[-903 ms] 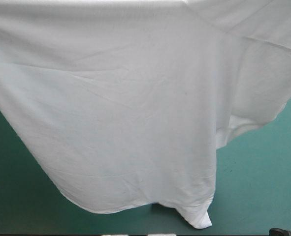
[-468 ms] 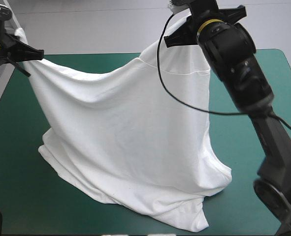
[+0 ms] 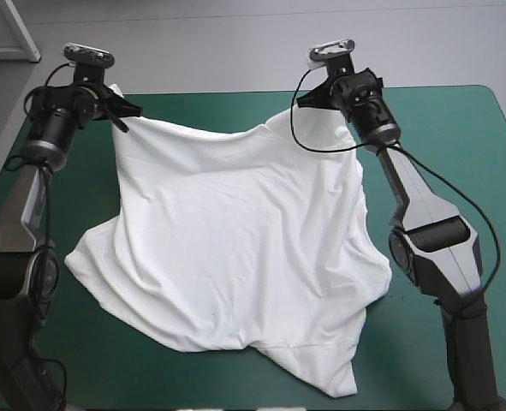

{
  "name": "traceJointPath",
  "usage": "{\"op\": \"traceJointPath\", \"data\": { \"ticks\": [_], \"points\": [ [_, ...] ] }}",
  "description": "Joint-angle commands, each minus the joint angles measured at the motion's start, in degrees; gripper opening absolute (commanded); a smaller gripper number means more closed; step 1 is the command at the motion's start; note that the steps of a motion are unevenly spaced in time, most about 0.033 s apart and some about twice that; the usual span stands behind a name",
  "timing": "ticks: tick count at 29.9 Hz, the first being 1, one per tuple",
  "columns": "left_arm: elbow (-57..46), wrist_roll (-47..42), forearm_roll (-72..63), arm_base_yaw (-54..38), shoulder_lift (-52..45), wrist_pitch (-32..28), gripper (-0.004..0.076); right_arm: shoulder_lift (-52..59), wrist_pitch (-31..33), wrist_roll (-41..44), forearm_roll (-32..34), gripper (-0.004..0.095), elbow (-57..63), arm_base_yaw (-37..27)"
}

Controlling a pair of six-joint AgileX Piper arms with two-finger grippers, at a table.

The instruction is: Fold the cloth

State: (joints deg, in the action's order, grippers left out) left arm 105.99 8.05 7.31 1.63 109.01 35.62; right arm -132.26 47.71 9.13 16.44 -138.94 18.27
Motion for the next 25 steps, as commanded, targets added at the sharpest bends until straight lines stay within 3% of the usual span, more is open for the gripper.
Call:
{"op": "traceJointPath", "data": {
  "ticks": [1, 3, 5, 8, 10, 11, 13, 18, 21, 25],
  "points": [
    [1.58, -0.87, -0.53, 0.08, 2.08, -9.73, -0.0008, 1.86, -7.49, 1.37, 0.73, -0.0018, -2.56, -0.27],
    [1.58, -1.94, -0.74, 0.08, 4.58, -11.89, 0.0002, 1.60, -8.95, 3.12, 0.33, 0.0000, -2.56, -0.27],
    [1.58, -4.08, -0.44, 0.08, 6.69, -13.05, 0.0074, 1.60, -10.43, 2.21, -2.63, 0.0106, -2.56, -0.92],
    [1.58, -5.68, -0.44, 0.08, 7.88, -13.36, 0.0292, 2.28, -9.36, 0.63, -8.83, 0.0520, -2.56, -2.36],
    [1.68, -5.58, 0.04, 0.08, 7.43, -11.82, 0.0477, 3.09, -5.99, 0.63, -9.21, 0.0829, -2.56, -3.02],
    [2.04, -5.58, 0.70, 0.08, 7.04, -10.24, 0.0536, 3.72, -3.84, 0.63, -9.09, 0.0922, -2.56, -3.00],
    [3.72, -6.49, 2.88, 0.08, 5.67, -5.52, 0.0619, 5.74, 0.61, 0.74, -7.18, 0.0933, -2.56, -3.04],
    [9.61, -6.49, 4.53, 0.08, 0.04, 9.73, 0.0617, 13.41, 11.38, 0.90, -6.71, 0.0891, -2.56, -3.04],
    [11.84, -6.49, 4.27, 0.08, -4.02, 20.32, 0.0617, 17.95, 20.94, -0.50, -5.92, 0.0865, -2.36, -3.04],
    [11.87, -6.02, 4.28, 0.08, -8.73, 33.46, 0.0606, 25.00, 22.24, -1.84, -9.01, 0.0821, 3.20, -3.04]
  ]
}}
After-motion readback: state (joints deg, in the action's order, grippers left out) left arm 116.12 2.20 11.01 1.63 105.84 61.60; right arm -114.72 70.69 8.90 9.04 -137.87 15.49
